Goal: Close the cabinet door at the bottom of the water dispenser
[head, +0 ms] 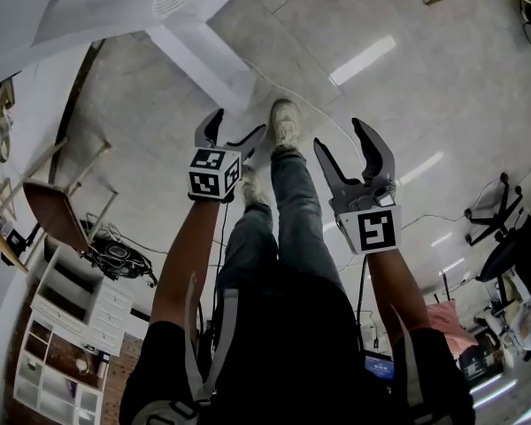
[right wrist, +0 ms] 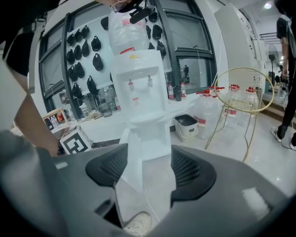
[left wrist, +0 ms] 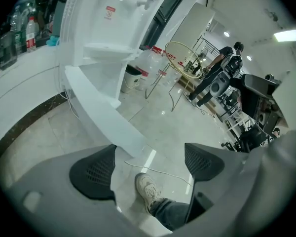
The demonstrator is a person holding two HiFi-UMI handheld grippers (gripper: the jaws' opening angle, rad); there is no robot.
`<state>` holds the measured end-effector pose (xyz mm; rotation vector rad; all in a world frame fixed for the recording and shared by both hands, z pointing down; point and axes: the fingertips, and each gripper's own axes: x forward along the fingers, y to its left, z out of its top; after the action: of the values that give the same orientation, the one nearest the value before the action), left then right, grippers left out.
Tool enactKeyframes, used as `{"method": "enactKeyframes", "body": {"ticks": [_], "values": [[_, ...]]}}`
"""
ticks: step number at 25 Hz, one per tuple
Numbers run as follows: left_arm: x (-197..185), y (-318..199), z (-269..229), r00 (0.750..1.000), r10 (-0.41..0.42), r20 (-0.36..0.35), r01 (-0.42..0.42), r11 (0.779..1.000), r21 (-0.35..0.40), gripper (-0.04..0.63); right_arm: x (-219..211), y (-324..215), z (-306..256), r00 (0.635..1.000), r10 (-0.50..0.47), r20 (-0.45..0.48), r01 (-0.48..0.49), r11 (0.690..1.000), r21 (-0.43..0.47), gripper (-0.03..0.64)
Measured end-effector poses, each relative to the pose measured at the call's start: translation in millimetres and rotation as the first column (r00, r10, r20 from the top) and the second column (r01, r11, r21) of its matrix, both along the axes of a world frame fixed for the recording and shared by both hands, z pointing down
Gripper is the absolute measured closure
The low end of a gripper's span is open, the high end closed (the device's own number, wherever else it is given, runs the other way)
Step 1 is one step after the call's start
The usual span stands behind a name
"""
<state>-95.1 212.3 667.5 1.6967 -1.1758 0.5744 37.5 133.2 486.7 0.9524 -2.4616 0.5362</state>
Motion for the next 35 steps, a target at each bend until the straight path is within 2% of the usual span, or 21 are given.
{"method": "enactKeyframes", "body": {"ticks": [12, 16, 19, 35], "values": [[36, -42, -4, 0.999, 0.016, -0.050, -0.015, 1.000, 0.012, 0.146, 28, -23, 2, 0.999, 0.040, -0.009, -0.040, 0.999, -0.018, 0.347], [30, -57, -5, 0.999, -0.007, -0.053, 0.009, 0.999, 0.047, 0.144, 24, -23, 6, 0.999, 0.037, -0.026, -0.037, 0.999, -0.015, 0.347], [22, -68, -5, 0.998, -0.028, -0.063, 0.031, 0.999, 0.045, 0.146, 19, -23, 5, 0.998, 0.049, -0.027, -0.049, 0.999, -0.022, 0.347], [33, -114, 0, 0.984, 0.144, -0.106, -0.139, 0.989, 0.047, 0.146, 7, -60, 6, 0.986, 0.158, -0.052, -0.160, 0.986, -0.035, 0.348]]}}
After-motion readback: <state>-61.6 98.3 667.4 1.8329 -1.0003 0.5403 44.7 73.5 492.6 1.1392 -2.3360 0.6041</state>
